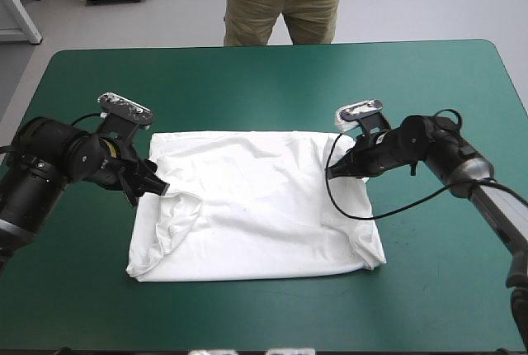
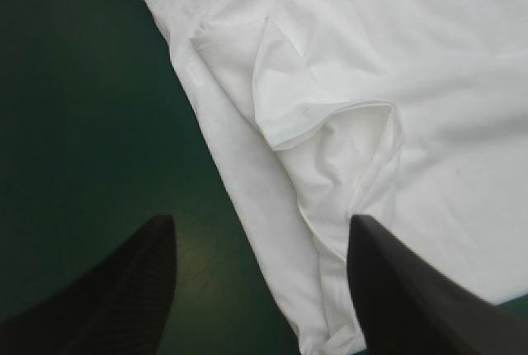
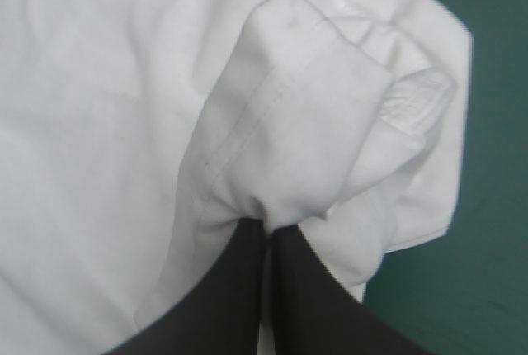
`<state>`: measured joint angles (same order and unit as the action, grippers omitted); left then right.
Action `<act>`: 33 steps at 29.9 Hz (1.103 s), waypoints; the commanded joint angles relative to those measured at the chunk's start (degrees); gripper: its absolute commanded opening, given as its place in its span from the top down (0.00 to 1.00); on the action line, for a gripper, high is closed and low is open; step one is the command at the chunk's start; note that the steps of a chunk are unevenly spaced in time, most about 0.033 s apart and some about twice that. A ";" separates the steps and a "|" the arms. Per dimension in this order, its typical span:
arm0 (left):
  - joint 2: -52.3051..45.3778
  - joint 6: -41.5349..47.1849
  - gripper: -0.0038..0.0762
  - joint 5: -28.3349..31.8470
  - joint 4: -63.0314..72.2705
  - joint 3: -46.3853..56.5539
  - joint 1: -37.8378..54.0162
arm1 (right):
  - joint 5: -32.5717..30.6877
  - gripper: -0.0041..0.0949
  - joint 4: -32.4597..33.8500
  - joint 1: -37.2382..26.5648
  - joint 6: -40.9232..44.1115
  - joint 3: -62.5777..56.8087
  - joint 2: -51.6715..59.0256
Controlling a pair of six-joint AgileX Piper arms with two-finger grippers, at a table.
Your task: Fold the cloth
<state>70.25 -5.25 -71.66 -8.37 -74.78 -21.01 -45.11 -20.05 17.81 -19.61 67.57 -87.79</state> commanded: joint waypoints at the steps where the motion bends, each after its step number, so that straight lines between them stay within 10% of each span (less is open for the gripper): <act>1: -1.47 0.71 0.40 -2.09 -0.51 -1.70 -0.03 | 0.87 0.97 -1.10 2.74 -0.12 1.80 -2.56; 8: -1.47 0.71 0.40 -2.09 -0.51 -1.70 -0.03 | 3.13 0.94 -0.52 6.72 -0.57 1.80 -11.02; 16: -3.35 0.93 0.40 -2.11 -1.47 -1.70 -0.03 | 2.23 0.48 0.59 7.09 -0.57 1.80 -9.41; 33: -12.92 10.85 0.40 0.65 -1.73 20.64 -0.03 | -8.49 0.46 9.68 7.09 9.50 1.80 28.37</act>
<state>59.12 1.76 -71.62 -9.47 -58.33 -21.01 -53.10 -10.49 25.02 -11.08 67.84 -64.33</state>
